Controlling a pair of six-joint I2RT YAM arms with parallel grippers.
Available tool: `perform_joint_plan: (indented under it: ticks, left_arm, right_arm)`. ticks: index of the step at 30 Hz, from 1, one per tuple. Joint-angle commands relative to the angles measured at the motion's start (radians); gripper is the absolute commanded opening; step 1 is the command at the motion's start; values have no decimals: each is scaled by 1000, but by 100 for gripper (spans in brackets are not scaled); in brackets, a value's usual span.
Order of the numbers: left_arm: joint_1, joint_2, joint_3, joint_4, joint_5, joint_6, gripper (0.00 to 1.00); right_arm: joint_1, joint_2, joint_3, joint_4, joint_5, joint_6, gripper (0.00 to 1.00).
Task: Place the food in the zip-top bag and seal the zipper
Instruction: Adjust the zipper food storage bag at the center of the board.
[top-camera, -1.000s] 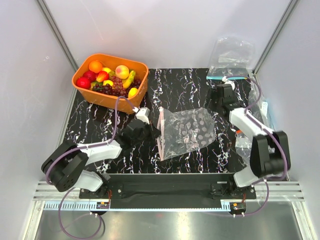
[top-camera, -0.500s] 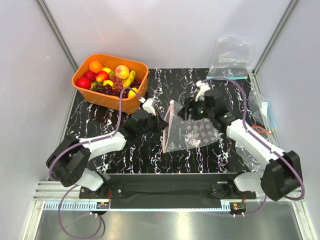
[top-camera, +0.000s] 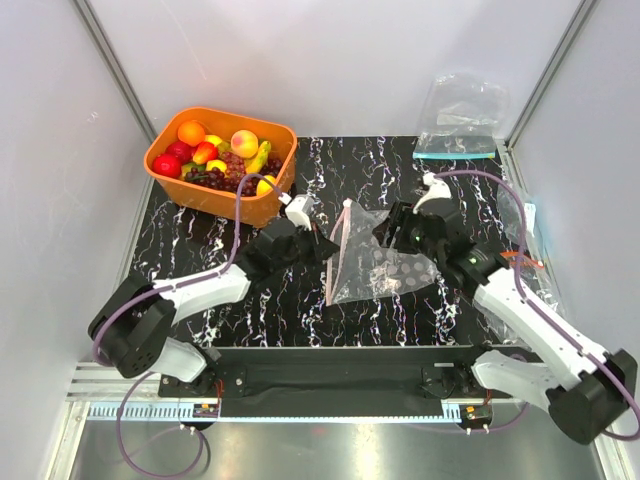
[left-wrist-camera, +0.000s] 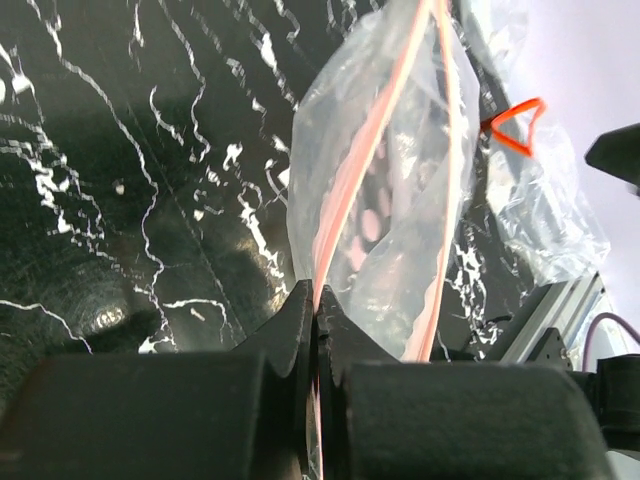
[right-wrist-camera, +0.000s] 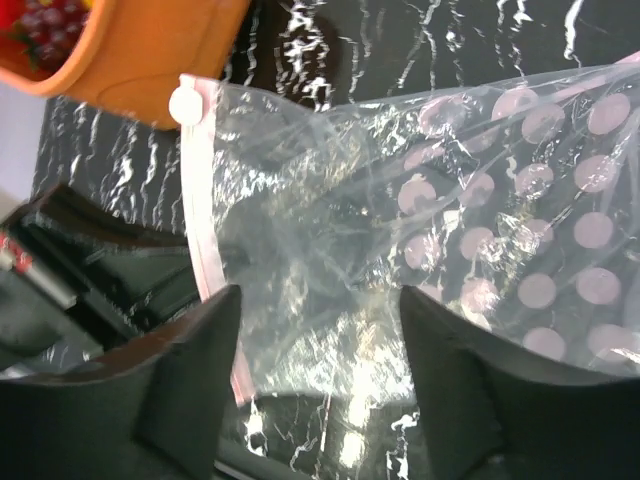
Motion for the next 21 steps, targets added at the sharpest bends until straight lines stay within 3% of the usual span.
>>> perform_joint_plan:
  ticks: [1, 3, 4, 6, 7, 10, 21]
  left_arm:
    - [0, -62, -17, 60, -27, 27, 0]
    - [0, -65, -26, 72, -33, 24, 0]
    - [-2, -67, -29, 79, -35, 21, 0]
    - [-3, -78, -45, 90, -68, 10, 0]
    - [-5, -82, -49, 102, -75, 7, 0]
    - [-6, -93, -48, 89, -90, 9, 0]
    - [-8, -104, -42, 75, -95, 15, 0]
  right_arm:
    - [4, -86, -35, 33, -9, -5, 74]
    - [6, -75, -38, 52, -91, 10, 81]
    - [9, -57, -21, 32, -95, 10, 72]
    - [33, 16, 55, -63, -86, 9, 70]
    - [85, 38, 97, -89, -59, 4, 76]
    - [172, 97, 135, -132, 51, -5, 79]
    - [354, 314, 272, -178, 285, 50, 68]
